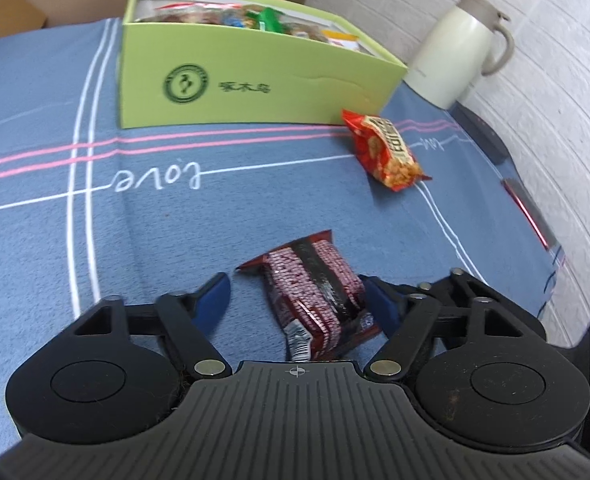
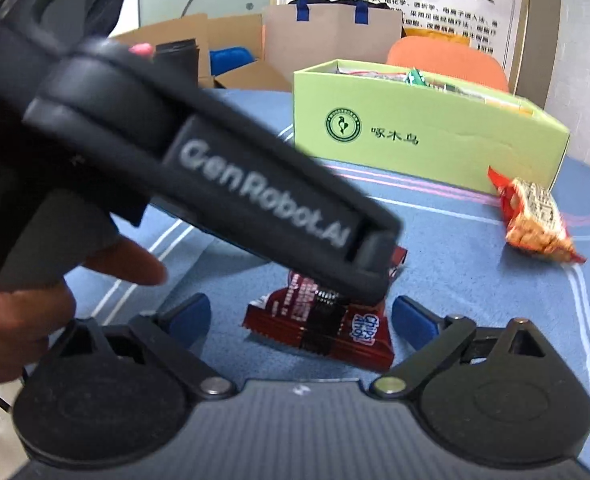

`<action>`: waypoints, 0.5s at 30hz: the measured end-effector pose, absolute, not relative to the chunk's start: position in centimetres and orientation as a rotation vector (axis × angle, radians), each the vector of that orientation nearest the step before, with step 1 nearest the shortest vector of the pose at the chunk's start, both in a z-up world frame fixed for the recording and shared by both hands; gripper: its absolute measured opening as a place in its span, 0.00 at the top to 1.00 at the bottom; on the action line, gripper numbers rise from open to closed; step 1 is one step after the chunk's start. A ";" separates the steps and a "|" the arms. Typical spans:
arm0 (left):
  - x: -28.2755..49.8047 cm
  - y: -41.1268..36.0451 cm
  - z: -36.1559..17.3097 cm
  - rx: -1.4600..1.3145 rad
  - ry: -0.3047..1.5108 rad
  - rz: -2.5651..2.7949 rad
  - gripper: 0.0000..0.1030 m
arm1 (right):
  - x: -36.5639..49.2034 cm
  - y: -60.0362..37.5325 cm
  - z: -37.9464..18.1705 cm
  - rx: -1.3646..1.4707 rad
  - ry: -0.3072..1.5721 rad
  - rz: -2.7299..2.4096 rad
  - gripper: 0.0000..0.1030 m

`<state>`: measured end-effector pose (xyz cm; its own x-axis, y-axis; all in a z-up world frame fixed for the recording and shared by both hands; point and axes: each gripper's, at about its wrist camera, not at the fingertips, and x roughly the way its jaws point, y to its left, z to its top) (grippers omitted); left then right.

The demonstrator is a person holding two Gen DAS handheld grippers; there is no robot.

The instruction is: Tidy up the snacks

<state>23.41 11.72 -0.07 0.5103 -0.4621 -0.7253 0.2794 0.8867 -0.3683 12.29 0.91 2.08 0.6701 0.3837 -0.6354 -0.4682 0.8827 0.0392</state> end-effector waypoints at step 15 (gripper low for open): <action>21.5 10.8 0.7 -0.227 0.931 -0.460 0.72 | 11.7 -0.2 3.6 -0.166 0.669 0.473 0.30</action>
<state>21.47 10.82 0.73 0.5098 -0.4744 -0.7177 0.2825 0.8803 -0.3812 11.71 -0.22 3.61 0.6836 0.3676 -0.6306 -0.4721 0.8815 0.0021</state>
